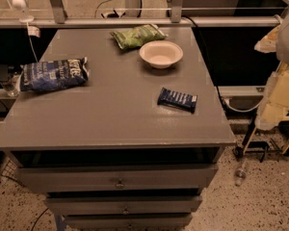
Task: Move rxbar blueberry near blue chip bag
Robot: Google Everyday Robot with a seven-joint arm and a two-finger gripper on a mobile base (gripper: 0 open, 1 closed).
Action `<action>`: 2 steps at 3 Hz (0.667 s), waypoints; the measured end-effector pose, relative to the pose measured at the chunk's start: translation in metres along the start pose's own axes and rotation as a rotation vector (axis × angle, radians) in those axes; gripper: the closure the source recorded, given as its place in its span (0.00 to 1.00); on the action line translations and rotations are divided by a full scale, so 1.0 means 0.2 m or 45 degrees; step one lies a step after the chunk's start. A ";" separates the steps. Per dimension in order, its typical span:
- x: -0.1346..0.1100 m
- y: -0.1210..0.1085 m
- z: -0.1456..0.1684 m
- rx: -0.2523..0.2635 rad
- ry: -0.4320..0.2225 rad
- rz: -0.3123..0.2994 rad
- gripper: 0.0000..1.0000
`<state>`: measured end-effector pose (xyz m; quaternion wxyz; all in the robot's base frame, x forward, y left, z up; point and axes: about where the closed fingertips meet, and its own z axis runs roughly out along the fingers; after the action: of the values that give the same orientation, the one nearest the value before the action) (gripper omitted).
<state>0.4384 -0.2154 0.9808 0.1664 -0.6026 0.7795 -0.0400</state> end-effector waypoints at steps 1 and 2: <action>0.00 0.00 0.00 0.003 -0.002 0.000 0.00; -0.04 -0.14 0.18 -0.030 -0.155 0.042 0.00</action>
Offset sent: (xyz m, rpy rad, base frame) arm 0.0801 0.0080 -0.0476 0.2614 -0.0008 0.0189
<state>0.4772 -0.2104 0.9567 0.2071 -0.5929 0.7782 0.0088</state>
